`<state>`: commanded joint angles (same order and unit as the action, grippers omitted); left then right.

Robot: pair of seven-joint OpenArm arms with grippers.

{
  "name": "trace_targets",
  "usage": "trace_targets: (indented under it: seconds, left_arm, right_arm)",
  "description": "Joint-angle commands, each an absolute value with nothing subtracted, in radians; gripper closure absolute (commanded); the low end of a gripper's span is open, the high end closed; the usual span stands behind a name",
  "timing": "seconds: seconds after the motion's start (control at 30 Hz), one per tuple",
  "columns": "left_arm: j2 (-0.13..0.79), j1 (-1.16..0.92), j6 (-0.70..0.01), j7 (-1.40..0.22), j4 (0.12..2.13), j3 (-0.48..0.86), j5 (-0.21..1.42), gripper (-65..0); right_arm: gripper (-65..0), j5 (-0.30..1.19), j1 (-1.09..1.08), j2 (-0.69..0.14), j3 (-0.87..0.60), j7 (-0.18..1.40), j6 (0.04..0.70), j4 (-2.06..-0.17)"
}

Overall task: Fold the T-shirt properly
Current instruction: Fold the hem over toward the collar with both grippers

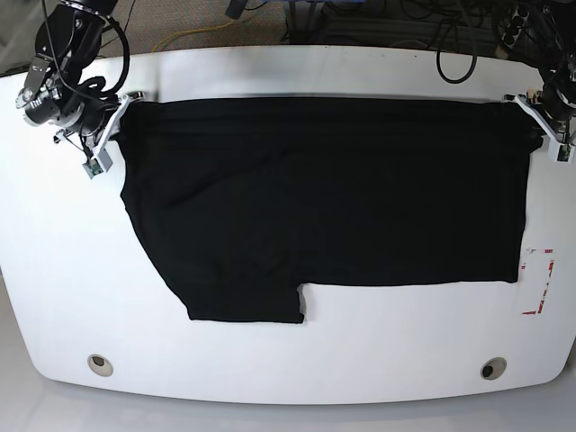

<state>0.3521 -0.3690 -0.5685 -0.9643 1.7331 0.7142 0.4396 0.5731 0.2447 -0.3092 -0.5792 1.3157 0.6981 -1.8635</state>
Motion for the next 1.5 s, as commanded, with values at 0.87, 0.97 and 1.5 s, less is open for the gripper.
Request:
trace_targets:
  seconds: [0.87,0.97,1.5]
  left_arm:
    - [0.404,-0.355,-0.698,-0.966,1.739,0.642,0.45,-34.7]
    - [0.392,-0.308,-0.698,-0.966,1.701,0.547,0.443,-34.4]
    - [0.374,-0.294,-0.698,-0.909,1.501,0.519,0.364,-34.4]
  right_arm:
    - [-37.3,0.575,0.348,-0.219,-0.733,1.317,0.698,-1.995]
    - [-37.3,0.573,0.314,-0.171,-0.731,1.317,0.698,-1.995]
    - [-37.3,0.564,0.234,-0.18,-0.628,1.216,0.698,-1.75]
